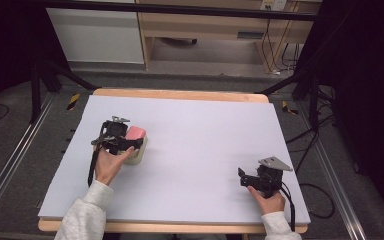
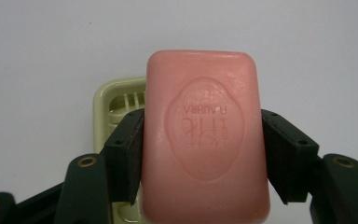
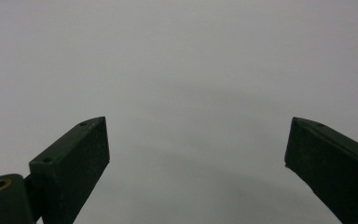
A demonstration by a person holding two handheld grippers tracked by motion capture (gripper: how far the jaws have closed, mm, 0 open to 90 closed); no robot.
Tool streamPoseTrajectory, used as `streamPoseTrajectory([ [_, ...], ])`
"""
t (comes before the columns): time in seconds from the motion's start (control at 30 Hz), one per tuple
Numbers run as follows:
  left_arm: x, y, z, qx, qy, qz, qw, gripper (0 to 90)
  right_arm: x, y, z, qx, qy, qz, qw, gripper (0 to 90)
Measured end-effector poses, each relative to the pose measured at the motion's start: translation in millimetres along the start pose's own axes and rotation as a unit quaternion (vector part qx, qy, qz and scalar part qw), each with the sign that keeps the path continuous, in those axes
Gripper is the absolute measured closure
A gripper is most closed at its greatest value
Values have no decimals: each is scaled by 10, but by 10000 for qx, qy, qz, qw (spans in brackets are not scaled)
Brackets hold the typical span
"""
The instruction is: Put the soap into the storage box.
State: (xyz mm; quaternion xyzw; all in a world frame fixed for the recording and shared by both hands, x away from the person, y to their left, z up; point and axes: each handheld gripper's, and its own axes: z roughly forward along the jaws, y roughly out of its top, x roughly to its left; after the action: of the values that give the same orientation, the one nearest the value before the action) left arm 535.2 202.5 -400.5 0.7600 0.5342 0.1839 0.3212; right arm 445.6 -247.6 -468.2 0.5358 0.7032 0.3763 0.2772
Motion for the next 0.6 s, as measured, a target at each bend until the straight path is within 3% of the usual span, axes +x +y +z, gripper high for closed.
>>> streamPoseTrajectory([
  [0.6,121,-93,213,154,180,-44,9997,371,12,-2,12,23,10,-61,10000,66],
])
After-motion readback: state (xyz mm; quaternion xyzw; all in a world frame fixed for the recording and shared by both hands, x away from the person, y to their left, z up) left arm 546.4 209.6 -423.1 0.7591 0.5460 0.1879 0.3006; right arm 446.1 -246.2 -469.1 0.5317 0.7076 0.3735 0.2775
